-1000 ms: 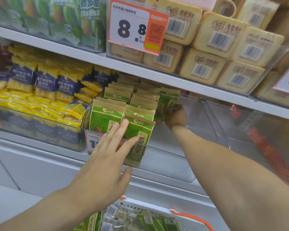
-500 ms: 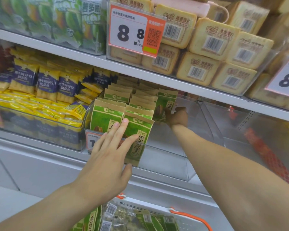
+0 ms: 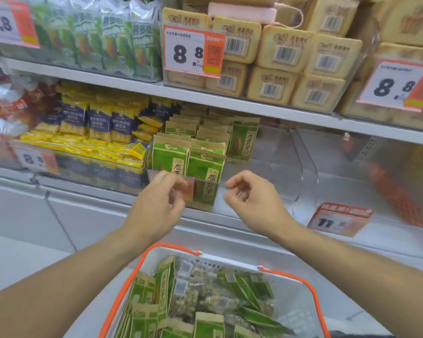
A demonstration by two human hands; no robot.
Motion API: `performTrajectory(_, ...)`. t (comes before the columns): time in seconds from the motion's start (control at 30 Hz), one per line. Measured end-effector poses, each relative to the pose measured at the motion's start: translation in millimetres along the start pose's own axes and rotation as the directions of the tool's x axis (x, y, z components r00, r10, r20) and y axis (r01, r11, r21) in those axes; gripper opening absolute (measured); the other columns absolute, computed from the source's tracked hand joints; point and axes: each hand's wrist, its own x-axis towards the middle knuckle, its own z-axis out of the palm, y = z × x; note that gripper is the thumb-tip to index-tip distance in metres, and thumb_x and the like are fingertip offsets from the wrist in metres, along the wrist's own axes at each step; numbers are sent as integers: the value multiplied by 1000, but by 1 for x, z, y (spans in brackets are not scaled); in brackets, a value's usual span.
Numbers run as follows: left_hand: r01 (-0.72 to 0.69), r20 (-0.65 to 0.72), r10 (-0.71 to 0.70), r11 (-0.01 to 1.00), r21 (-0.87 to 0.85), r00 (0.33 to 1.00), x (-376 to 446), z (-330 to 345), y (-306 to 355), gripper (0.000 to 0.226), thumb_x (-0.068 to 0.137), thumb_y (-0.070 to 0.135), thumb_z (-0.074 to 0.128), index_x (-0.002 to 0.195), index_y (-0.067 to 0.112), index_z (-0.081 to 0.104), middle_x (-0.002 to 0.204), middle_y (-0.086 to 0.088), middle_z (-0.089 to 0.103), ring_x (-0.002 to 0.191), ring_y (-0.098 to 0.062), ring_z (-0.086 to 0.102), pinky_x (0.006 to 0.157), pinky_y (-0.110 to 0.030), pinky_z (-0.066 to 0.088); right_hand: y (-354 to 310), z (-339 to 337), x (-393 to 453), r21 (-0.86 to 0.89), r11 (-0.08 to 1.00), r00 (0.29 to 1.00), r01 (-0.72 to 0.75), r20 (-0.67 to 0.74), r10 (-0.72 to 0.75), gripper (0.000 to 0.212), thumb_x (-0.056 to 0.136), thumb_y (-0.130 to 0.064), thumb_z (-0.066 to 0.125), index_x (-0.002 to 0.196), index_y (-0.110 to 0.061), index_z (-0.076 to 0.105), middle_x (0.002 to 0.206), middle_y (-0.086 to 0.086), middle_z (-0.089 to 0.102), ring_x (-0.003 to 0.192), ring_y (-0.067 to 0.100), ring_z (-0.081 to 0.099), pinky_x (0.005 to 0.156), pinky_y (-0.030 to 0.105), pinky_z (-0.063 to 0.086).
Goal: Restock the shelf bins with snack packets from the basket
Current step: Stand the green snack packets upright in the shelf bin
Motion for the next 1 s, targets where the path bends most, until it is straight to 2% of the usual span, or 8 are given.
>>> performTrajectory(0.1, 207, 207, -223, 973, 98, 952, -29, 11, -20, 13, 88, 11, 61, 96, 20, 58, 79, 9, 58, 71, -11, 56, 68, -30, 44, 19, 38, -31, -76, 995, 968, -70, 237, 87, 15, 86, -14, 65, 86, -28, 59, 79, -12, 63, 63, -2, 54, 61, 11, 43)
performTrajectory(0.23, 382, 473, -504, 861, 335, 722, -86, 23, -46, 25, 91, 28, 64, 112, 15, 58, 85, 7, 61, 79, -16, 58, 70, -27, 44, 50, 89, -72, -234, 959, 823, -158, 505, 259, 12, 88, -18, 60, 99, -23, 59, 91, -4, 66, 82, 15, 61, 72, 27, 50)
performTrajectory(0.37, 583, 487, -713, 697, 417, 505, -157, 45, -54, 42, 88, 26, 67, 125, 8, 55, 110, -7, 62, 97, -23, 61, 80, -27, 48, 68, 115, -109, -321, 944, 658, -78, 695, 291, 17, 90, -22, 66, 103, -22, 55, 96, -2, 61, 92, 19, 61, 63, 23, 42)
performTrajectory(0.47, 531, 426, -734, 678, 508, 529, -191, 58, -59, 52, 88, 30, 67, 134, 12, 52, 132, -8, 51, 123, -25, 49, 106, -32, 40, 80, 126, -121, -394, 918, 625, -50, 704, 337, 24, 92, -25, 66, 111, -12, 59, 106, 5, 65, 96, 22, 64, 78, 32, 54)
performTrajectory(0.6, 582, 284, -752, 646, 493, 594, -197, 55, -56, 50, 84, 21, 72, 127, 7, 51, 123, -12, 49, 117, -28, 48, 101, -32, 40, 93, 139, -127, -444, 892, 587, -81, 702, 403, 32, 91, -18, 65, 120, -10, 56, 107, 7, 64, 95, 23, 63, 75, 30, 52)
performTrajectory(0.7, 660, 303, -812, 583, 474, 499, -192, 47, -50, 34, 84, 23, 76, 105, 12, 52, 98, -6, 60, 90, -23, 57, 78, -30, 47, 97, 151, -130, -464, 881, 550, -87, 715, 431, 44, 90, -22, 69, 128, -9, 52, 106, 7, 63, 97, 24, 62, 76, 31, 52)
performTrajectory(0.8, 592, 458, -783, 620, 515, 421, -191, 49, -50, 26, 84, 38, 75, 86, 14, 64, 82, 0, 67, 75, -16, 62, 66, -26, 52, 98, 163, -132, -472, 881, 525, -26, 744, 415, 65, 88, -31, 73, 142, -10, 43, 133, 11, 56, 117, 29, 57, 99, 34, 49)
performTrajectory(1.0, 635, 651, -701, 651, 417, 290, -198, 52, -50, 41, 83, 44, 75, 115, 22, 62, 107, 5, 69, 88, -13, 66, 82, -31, 56, 105, 169, -131, -531, 845, 400, 66, 790, 465, 89, 82, -39, 78, 153, -16, 31, 146, 9, 41, 131, 30, 45, 111, 39, 39)
